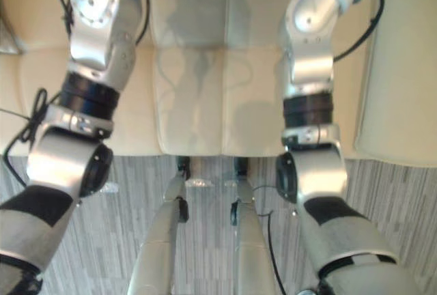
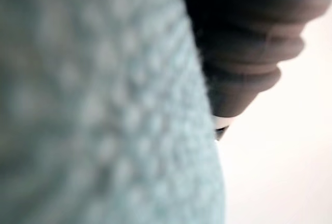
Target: Pick up cushions and gather them together orderly.
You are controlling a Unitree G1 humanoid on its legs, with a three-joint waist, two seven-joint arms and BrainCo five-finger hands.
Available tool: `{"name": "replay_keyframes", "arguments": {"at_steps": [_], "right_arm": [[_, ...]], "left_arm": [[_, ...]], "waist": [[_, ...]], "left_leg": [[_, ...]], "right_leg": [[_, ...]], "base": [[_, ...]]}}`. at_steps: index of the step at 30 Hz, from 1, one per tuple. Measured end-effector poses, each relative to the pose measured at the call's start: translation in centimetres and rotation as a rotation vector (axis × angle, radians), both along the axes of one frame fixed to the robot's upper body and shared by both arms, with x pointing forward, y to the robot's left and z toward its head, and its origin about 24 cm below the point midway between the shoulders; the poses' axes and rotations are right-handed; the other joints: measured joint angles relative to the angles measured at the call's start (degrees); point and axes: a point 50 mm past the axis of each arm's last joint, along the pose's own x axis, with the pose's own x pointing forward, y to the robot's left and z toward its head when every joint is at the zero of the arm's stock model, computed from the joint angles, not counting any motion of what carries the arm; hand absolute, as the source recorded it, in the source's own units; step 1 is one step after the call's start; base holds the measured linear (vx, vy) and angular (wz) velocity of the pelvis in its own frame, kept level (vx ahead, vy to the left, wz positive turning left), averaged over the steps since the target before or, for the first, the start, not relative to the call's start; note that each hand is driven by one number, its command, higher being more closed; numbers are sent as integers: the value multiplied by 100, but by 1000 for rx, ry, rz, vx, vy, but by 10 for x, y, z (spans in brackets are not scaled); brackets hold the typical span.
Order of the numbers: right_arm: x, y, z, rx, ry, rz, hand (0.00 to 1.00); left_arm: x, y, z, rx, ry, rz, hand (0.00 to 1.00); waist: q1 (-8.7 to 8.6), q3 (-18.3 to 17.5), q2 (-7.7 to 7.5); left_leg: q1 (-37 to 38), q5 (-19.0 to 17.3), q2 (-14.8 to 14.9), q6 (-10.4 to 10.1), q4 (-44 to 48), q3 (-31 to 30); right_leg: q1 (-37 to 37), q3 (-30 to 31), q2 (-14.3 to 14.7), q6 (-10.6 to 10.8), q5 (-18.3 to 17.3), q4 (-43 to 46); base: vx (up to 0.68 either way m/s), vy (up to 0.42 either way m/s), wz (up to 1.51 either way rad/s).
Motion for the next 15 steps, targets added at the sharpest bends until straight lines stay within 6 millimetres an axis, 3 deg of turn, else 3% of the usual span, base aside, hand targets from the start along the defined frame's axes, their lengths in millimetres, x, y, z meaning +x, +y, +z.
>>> {"name": "replay_keyframes", "arguments": {"at_steps": [5, 10, 15], "right_arm": [[21, -3, -14, 103, 134, 144, 0], [23, -5, -20, 121, 130, 187, 0], [28, -7, -63, 119, 167, 213, 0]], "left_arm": [[20, -5, -21, -38, 140, -101, 0], [28, 6, -42, -95, 180, -132, 0], [37, 24, -84, -138, 254, -130, 0]], "waist": [[-3, 349, 1], [-46, 475, -3], [-60, 474, -4]], "left_leg": [[-395, -1, 32, -1, 0, -10], [-372, -4, 47, -3, 44, -6], [-52, -4, 99, -3, 27, 51]], "right_leg": [[-249, -116, 11, 22, 84, -209], [-176, -147, 12, 43, 115, -256], [75, -140, 66, 38, 108, -174]], "base": [[51, -12, 2], [50, 1, 1], [-4, -11, -3]]}}
